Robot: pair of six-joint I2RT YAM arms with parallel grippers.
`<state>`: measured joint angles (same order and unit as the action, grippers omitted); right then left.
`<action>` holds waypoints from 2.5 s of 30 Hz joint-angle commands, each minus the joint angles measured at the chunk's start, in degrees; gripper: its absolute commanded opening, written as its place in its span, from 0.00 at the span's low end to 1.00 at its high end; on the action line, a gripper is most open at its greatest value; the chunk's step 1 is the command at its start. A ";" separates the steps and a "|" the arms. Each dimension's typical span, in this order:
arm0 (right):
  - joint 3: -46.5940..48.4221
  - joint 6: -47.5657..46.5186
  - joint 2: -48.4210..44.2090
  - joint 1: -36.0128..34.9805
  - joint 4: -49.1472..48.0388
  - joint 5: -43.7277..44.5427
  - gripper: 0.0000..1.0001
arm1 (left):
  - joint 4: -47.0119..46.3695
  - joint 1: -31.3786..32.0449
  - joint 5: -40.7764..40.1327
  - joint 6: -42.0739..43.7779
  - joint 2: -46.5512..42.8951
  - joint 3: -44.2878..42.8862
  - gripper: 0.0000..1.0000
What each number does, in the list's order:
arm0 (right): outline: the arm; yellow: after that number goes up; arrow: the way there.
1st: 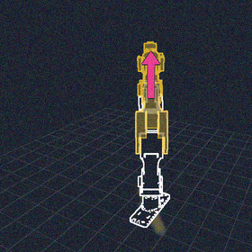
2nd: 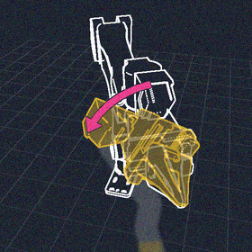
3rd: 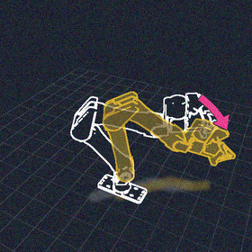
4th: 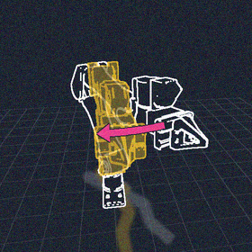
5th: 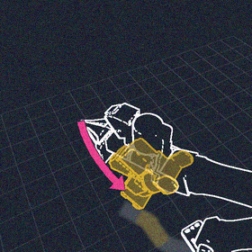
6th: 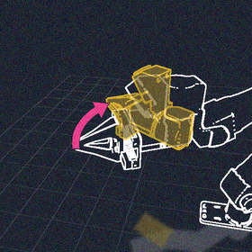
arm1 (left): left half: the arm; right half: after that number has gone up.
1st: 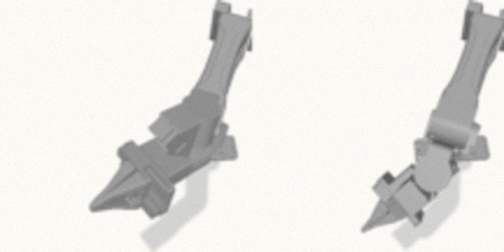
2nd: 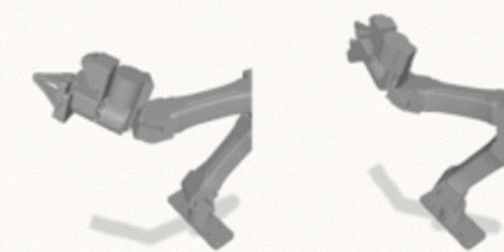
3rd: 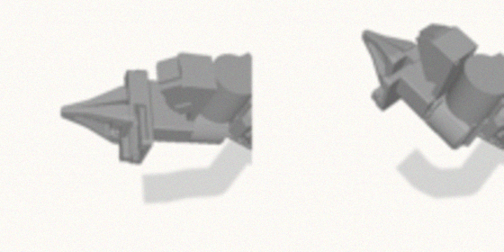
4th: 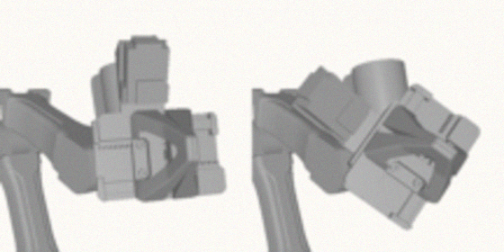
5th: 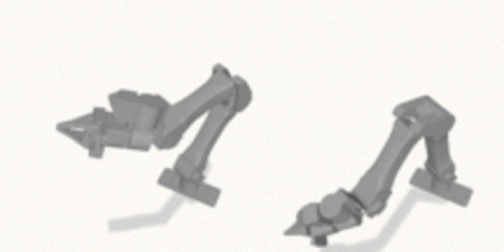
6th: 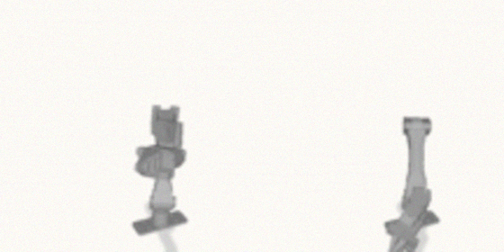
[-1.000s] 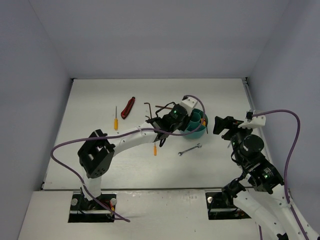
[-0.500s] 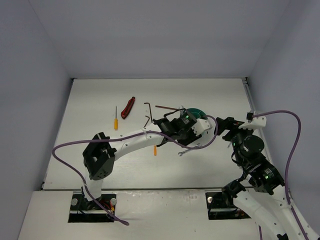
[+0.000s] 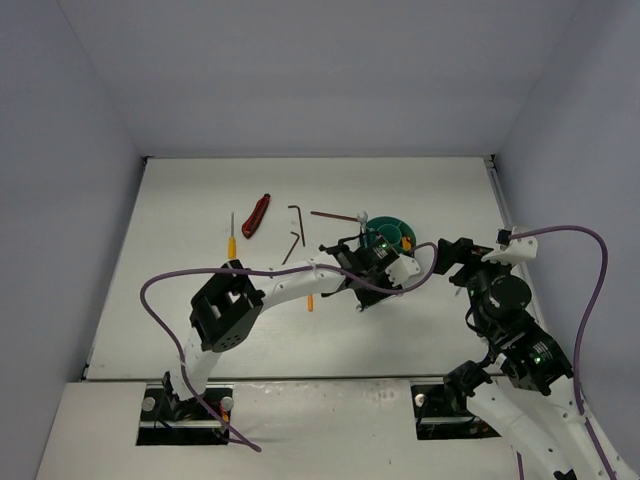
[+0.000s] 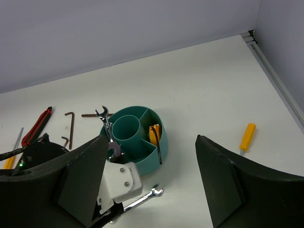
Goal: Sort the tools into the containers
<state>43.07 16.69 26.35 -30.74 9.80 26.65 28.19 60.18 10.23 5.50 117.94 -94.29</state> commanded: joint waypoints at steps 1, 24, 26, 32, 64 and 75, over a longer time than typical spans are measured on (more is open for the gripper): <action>1.08 1.53 0.28 -0.11 -4.87 -0.05 0.72 | -0.59 0.11 2.16 0.47 1.60 -2.77 0.32; 1.05 1.33 1.24 -0.11 -4.79 0.51 0.72 | 0.81 -1.30 -1.36 -2.78 -3.67 11.21 0.05; 0.89 1.41 1.24 -0.11 -4.79 0.27 0.72 | 1.94 -1.30 -2.24 -2.94 -7.77 14.44 0.05; 1.02 1.51 2.14 -0.11 -4.87 0.17 0.72 | 5.87 -1.30 -3.36 -1.76 -12.11 16.64 0.10; 1.14 1.51 1.56 -0.11 -4.35 0.69 0.72 | 17.34 -2.45 1.07 1.34 0.28 1.87 0.26; 1.29 1.51 1.61 -0.11 -4.35 1.06 0.72 | 18.39 -1.56 3.04 1.44 1.57 2.62 0.21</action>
<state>43.07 17.81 26.85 -30.74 9.95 26.57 42.71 58.12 11.80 6.04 120.63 -92.77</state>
